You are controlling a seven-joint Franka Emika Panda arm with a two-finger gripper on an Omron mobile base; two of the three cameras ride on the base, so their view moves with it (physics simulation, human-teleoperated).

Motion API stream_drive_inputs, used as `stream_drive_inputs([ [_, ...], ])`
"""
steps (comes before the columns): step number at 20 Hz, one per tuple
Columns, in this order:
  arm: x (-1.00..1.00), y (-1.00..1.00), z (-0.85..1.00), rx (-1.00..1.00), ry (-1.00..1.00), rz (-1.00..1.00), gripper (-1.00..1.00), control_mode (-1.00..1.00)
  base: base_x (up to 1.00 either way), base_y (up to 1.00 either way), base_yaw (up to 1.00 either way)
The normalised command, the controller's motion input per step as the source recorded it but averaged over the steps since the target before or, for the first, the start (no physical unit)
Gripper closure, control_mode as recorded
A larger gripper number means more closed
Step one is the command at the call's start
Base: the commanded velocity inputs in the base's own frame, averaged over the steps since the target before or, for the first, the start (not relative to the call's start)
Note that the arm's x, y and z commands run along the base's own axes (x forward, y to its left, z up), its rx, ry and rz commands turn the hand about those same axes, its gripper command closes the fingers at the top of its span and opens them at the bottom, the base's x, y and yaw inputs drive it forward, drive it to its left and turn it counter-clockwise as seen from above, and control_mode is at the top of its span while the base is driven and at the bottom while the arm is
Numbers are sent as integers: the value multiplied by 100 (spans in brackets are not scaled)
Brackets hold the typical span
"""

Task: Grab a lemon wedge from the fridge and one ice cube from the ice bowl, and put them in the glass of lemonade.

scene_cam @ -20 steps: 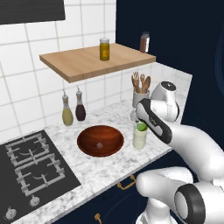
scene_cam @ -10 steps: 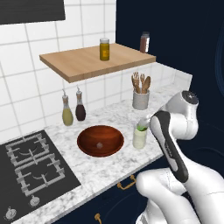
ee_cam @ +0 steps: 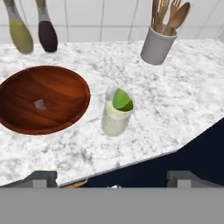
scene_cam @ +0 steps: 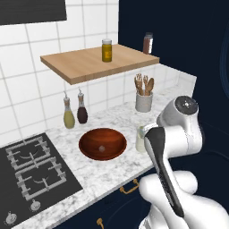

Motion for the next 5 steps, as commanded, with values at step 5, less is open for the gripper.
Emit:
stream_drive_inputs([
  [5, -69, -1, 5, 0, -10, 0, -100, -100, 0, 0, 0],
])
